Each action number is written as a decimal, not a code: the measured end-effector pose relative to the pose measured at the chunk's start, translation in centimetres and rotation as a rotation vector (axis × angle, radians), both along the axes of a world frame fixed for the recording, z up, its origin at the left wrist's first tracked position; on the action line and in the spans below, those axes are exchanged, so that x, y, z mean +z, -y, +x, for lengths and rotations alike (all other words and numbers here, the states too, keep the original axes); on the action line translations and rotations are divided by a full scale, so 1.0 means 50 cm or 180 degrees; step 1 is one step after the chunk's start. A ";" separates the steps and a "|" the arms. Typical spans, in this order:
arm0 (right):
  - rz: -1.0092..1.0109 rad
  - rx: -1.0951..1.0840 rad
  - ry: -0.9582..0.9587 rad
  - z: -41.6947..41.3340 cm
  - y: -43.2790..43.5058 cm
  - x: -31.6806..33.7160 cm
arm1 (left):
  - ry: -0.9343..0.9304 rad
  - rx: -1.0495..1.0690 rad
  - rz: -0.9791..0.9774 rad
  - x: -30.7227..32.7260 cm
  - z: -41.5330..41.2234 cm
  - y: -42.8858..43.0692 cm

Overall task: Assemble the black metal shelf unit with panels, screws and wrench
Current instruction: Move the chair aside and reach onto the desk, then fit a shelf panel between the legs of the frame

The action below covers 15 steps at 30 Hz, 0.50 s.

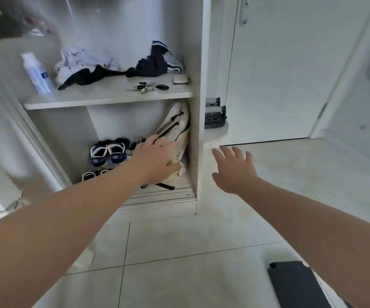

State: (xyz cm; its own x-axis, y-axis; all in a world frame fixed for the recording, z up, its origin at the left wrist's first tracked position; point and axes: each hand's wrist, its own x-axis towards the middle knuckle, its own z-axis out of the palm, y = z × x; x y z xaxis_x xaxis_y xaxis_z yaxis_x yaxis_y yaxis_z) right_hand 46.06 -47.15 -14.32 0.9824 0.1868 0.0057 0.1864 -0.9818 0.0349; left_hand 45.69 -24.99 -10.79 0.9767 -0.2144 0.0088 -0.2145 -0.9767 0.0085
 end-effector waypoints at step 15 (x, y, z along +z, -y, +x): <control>0.0232 -0.0930 0.0449 -0.676 0.499 0.214 | -0.0099 -0.0958 -0.0636 0.116 -0.495 0.478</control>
State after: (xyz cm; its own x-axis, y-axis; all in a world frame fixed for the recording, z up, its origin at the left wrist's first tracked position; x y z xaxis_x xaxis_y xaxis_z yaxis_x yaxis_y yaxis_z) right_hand 12.28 -72.10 -3.60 0.9830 -0.1086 0.1483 -0.1050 -0.9940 -0.0319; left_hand 20.94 -48.89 -5.01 0.8706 -0.4894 0.0510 -0.4888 -0.8483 0.2039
